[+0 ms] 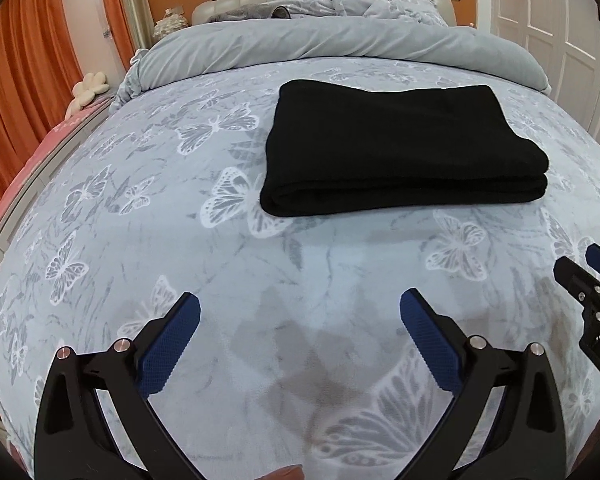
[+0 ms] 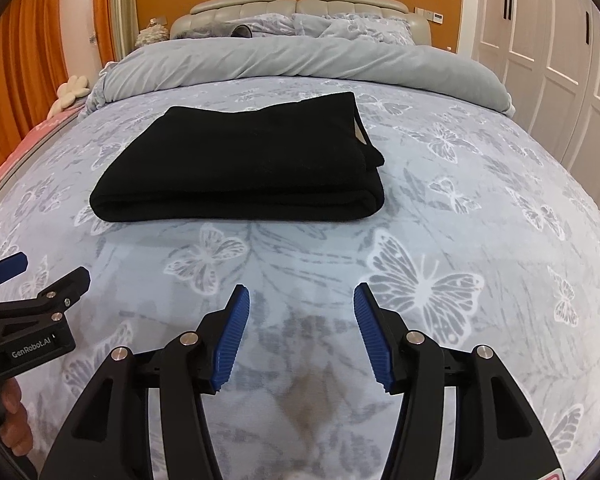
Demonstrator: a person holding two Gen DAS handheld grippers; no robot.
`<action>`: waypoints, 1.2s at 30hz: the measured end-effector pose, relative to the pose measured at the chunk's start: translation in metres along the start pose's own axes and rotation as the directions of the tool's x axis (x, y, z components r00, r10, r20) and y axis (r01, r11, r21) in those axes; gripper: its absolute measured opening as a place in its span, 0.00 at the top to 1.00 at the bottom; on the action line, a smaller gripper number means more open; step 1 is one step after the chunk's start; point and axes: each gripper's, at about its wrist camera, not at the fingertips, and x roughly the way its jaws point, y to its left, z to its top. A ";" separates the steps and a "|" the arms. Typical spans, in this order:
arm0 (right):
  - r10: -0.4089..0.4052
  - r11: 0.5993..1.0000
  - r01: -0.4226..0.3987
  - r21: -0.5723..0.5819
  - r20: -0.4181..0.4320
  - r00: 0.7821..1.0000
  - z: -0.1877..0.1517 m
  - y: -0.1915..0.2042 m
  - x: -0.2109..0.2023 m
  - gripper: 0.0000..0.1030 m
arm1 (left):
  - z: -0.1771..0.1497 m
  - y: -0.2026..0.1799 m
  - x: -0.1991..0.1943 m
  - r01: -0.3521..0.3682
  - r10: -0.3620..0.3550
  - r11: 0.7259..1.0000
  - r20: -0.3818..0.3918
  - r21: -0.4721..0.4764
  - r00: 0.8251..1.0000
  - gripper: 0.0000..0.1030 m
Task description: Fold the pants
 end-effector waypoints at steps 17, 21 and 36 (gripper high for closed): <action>-0.003 1.000 0.003 -0.003 0.005 1.000 0.000 -0.001 -0.001 0.48 | -0.004 -0.002 0.000 0.001 -0.001 1.000 0.003 0.013 1.000 0.05; -0.004 1.000 0.004 -0.004 0.005 1.000 0.000 -0.001 -0.001 0.48 | -0.005 -0.002 0.000 0.010 -0.009 1.000 -0.001 0.017 1.000 0.05; -0.009 1.000 0.009 -0.003 0.007 1.000 -0.001 -0.002 -0.001 0.48 | -0.007 -0.002 0.002 0.018 -0.018 1.000 -0.012 0.022 1.000 0.05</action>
